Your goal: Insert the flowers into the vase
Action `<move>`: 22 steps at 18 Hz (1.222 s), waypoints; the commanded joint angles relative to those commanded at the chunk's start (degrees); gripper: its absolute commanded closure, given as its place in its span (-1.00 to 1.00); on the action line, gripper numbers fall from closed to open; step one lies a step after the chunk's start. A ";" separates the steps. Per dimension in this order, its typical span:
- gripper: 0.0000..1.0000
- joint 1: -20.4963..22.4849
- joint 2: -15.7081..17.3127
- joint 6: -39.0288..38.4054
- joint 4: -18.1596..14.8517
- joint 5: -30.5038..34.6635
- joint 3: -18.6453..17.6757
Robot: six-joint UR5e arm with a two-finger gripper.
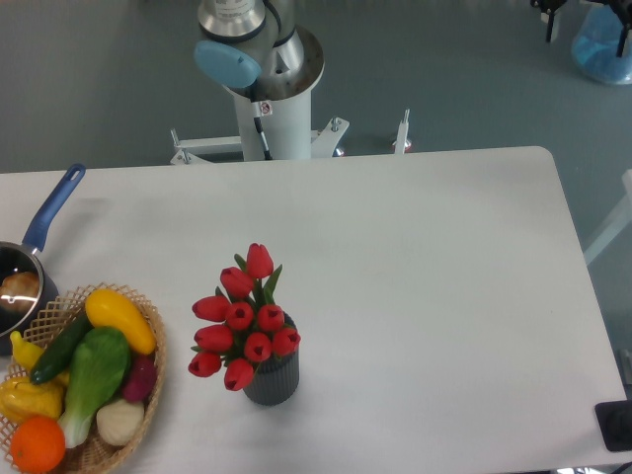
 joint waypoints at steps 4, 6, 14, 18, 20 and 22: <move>-1.00 -0.09 -0.09 -0.17 0.09 -1.40 -0.09; -1.00 -0.09 -0.09 -0.35 0.00 -1.76 -0.26; -1.00 1.14 0.26 -7.99 0.44 -8.87 -2.20; -1.00 1.23 0.35 -14.56 0.79 -12.91 -2.64; -1.00 1.23 0.35 -19.49 1.40 -15.55 -2.99; -1.00 1.23 0.44 -21.44 2.46 -16.35 -3.69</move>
